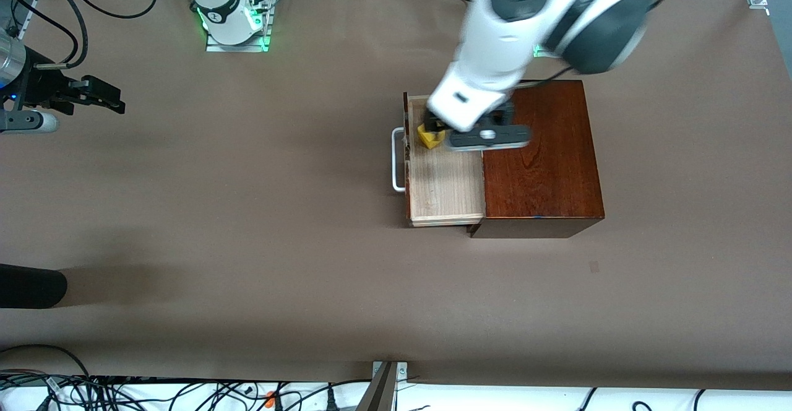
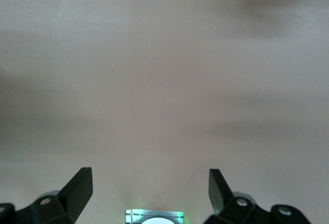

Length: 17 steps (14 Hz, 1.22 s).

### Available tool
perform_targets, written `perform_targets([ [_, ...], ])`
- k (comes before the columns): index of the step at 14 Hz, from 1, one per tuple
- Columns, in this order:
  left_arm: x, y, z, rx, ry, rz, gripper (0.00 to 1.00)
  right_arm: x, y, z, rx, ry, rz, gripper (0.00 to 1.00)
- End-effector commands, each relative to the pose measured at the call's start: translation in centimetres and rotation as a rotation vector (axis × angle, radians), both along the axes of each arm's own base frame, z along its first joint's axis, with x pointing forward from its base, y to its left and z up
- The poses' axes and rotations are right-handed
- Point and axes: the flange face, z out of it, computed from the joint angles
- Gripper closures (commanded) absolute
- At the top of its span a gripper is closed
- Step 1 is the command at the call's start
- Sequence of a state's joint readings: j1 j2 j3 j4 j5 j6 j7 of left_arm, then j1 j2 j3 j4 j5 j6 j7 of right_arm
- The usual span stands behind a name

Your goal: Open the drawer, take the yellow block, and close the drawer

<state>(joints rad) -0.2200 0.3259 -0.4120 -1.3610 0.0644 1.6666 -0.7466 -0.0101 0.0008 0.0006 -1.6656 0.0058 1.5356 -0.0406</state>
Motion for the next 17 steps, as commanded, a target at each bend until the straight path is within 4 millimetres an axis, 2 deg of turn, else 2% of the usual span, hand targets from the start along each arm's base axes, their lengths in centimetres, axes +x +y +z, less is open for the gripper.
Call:
perform_targets([
  [1, 0.4, 7.4, 2.4, -0.035, 0.024, -0.013, 0.0, -0.1, -0.1, 0.7, 0.015, 0.002, 0.005, 0.0],
  [5, 1.7, 17.6, 4.9, -0.054, 0.047, -0.095, 0.0, -0.1, -0.1, 0.7, 0.015, 0.001, 0.005, 0.0],
  [7, 1.7, 22.0, 5.7, -0.049, 0.059, -0.149, 0.0, -0.1, -0.1, 0.7, 0.015, 0.001, 0.005, 0.0],
  [10, 0.6, 27.7, 6.5, -0.04, 0.065, -0.211, 0.0, -0.1, -0.1, 0.7, 0.015, 0.002, 0.005, 0.0],
  [12, -0.2, 30.8, 6.6, -0.041, 0.059, -0.223, 0.0, -0.1, -0.1, 0.7, 0.015, 0.002, 0.005, 0.0],
  [14, 0.0, 31.9, 6.7, -0.035, 0.053, -0.226, 0.0, -0.1, -0.1, 0.7, 0.015, 0.002, 0.005, 0.0],
  [17, 0.2, 31.4, 6.7, -0.023, 0.053, -0.222, 0.0, -0.1, -0.1, 0.7, 0.015, 0.002, 0.005, 0.0],
])
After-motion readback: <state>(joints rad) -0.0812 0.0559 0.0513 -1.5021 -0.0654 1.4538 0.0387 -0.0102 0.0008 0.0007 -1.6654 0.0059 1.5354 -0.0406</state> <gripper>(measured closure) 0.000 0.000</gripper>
